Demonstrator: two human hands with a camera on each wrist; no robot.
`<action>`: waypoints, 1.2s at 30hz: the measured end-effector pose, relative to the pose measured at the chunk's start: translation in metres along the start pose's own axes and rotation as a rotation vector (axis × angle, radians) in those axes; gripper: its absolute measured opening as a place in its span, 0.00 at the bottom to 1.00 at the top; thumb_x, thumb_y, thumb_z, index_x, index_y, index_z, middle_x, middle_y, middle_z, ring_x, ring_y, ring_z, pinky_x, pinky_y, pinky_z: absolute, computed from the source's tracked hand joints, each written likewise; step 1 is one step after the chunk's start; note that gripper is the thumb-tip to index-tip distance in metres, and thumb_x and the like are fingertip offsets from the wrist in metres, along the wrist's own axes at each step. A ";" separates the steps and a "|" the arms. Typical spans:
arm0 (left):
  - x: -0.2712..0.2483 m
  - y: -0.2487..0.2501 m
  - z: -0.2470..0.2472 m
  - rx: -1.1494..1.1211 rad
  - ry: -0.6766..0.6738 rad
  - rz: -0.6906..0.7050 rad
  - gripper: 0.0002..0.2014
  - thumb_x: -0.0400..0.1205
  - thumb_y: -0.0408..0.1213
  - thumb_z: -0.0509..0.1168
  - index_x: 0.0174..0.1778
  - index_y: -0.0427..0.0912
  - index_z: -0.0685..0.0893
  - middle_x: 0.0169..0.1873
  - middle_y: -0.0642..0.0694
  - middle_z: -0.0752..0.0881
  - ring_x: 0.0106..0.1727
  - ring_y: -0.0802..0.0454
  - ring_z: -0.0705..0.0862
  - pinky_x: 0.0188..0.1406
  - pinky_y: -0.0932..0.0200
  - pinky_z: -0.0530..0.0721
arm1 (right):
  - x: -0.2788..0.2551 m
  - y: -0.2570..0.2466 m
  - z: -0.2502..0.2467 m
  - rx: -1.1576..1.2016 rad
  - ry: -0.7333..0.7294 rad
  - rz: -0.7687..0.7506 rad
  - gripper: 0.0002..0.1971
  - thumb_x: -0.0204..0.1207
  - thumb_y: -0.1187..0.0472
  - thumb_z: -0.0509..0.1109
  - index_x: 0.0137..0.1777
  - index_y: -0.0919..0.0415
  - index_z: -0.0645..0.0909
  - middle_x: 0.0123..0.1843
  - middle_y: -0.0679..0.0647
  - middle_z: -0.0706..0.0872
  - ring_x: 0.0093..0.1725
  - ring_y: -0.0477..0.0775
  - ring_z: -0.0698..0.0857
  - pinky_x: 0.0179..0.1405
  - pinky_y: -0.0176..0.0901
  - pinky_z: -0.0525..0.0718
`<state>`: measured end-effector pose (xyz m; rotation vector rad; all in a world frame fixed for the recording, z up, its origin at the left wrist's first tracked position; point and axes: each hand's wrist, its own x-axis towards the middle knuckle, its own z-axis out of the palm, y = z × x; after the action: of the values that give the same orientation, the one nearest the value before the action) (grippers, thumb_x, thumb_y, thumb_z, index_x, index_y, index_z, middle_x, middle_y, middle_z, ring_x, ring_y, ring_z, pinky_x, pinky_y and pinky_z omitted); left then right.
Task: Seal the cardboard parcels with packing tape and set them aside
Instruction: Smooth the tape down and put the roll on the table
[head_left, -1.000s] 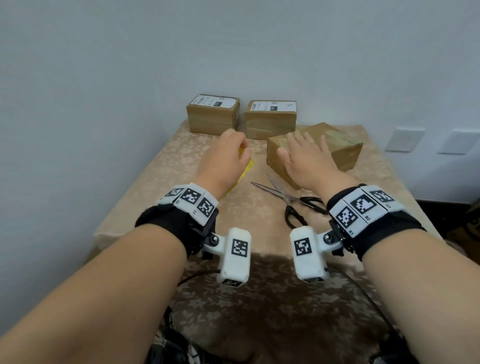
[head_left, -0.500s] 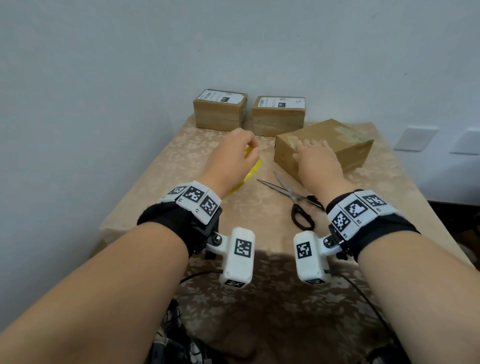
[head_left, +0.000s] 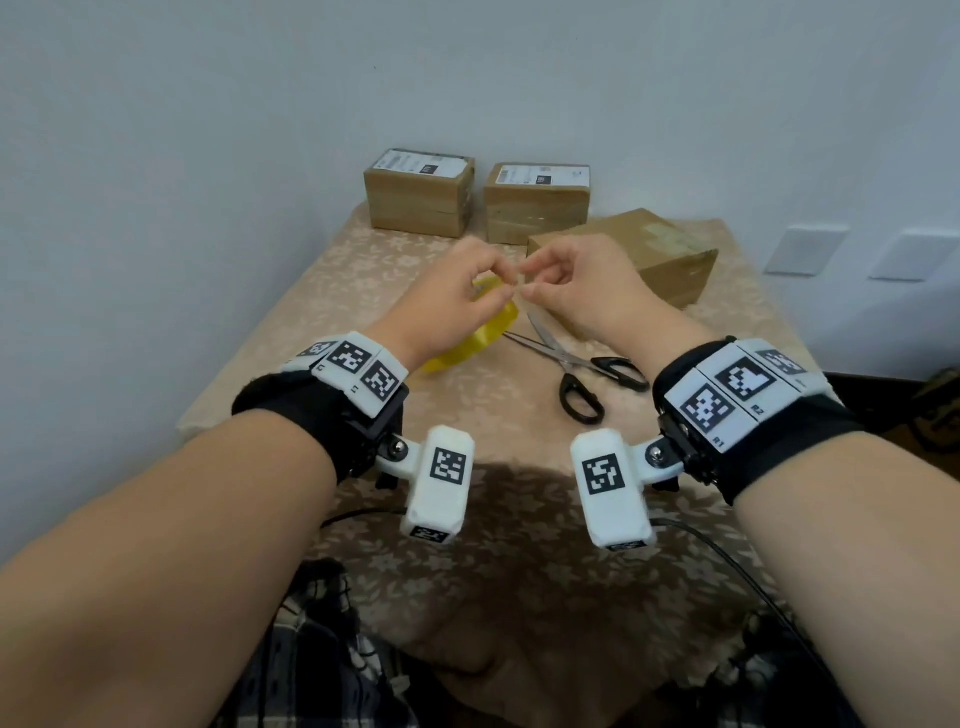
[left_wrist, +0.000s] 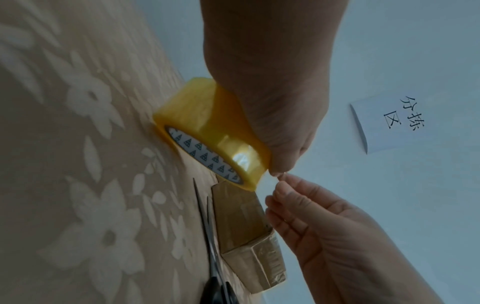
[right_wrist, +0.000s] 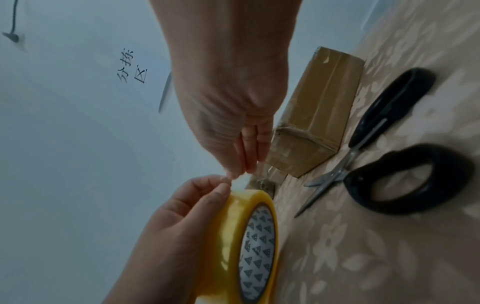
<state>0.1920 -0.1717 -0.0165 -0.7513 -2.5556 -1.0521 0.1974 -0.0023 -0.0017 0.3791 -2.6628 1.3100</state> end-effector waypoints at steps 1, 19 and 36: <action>0.000 0.001 -0.001 0.003 -0.006 -0.010 0.12 0.80 0.35 0.68 0.60 0.40 0.82 0.49 0.54 0.76 0.37 0.77 0.74 0.42 0.79 0.68 | -0.001 0.001 -0.001 0.000 0.032 0.008 0.12 0.74 0.64 0.76 0.54 0.56 0.79 0.37 0.49 0.83 0.35 0.42 0.79 0.39 0.35 0.76; 0.003 0.014 0.007 -0.119 -0.072 -0.087 0.03 0.82 0.35 0.66 0.45 0.40 0.82 0.39 0.55 0.77 0.34 0.78 0.73 0.33 0.80 0.68 | -0.023 0.007 -0.015 -0.006 0.059 -0.123 0.08 0.78 0.72 0.67 0.44 0.60 0.85 0.33 0.46 0.81 0.29 0.36 0.78 0.33 0.25 0.76; 0.004 0.018 0.008 -0.014 -0.091 -0.100 0.06 0.82 0.36 0.65 0.49 0.36 0.83 0.51 0.48 0.72 0.38 0.67 0.70 0.40 0.80 0.69 | -0.017 0.015 -0.008 -0.048 0.037 -0.052 0.09 0.76 0.64 0.73 0.56 0.63 0.89 0.35 0.43 0.83 0.31 0.29 0.78 0.36 0.20 0.70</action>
<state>0.1980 -0.1539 -0.0099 -0.6965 -2.6900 -1.0915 0.2097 0.0158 -0.0118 0.4110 -2.6306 1.2238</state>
